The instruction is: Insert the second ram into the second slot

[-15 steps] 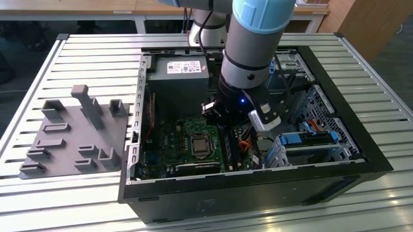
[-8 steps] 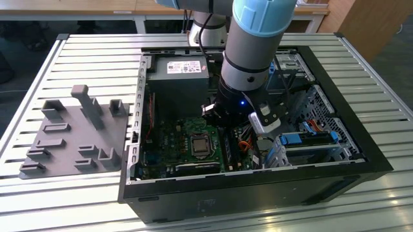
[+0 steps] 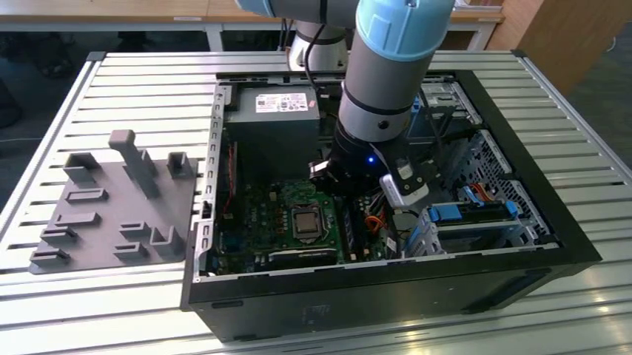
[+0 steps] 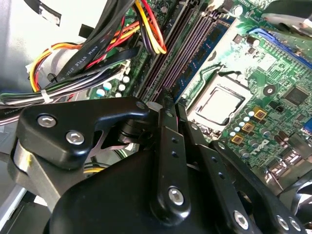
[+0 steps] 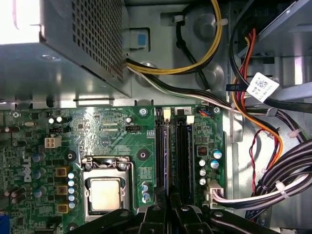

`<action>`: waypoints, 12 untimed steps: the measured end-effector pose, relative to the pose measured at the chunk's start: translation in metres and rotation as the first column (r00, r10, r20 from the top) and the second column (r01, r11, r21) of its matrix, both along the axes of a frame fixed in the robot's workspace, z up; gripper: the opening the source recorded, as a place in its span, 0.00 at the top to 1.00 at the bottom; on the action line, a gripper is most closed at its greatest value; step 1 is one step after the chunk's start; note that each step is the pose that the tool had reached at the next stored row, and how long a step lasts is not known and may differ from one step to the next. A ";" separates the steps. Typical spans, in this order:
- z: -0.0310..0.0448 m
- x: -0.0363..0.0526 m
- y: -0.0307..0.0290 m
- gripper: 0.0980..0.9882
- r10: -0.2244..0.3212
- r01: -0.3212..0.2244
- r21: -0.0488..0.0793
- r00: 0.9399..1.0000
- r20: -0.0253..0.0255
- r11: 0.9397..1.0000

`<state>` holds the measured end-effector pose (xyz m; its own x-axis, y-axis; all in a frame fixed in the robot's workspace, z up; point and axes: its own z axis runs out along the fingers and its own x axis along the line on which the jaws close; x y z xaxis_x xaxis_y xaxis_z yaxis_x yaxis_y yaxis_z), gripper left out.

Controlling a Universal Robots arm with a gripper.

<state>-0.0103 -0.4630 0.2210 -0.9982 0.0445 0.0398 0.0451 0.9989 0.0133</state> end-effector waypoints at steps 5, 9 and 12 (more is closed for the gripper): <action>-0.0023 0.0000 0.0000 0.95 0.000 0.000 0.000 1.000 0.000 1.000; -0.0029 0.0002 0.0000 0.95 -0.001 0.001 0.000 1.000 0.000 1.000; -0.0030 0.0004 0.0000 0.95 -0.001 0.001 0.000 1.000 0.000 1.000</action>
<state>-0.0099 -0.4630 0.2179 -0.9981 0.0459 0.0399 0.0465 0.9988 0.0133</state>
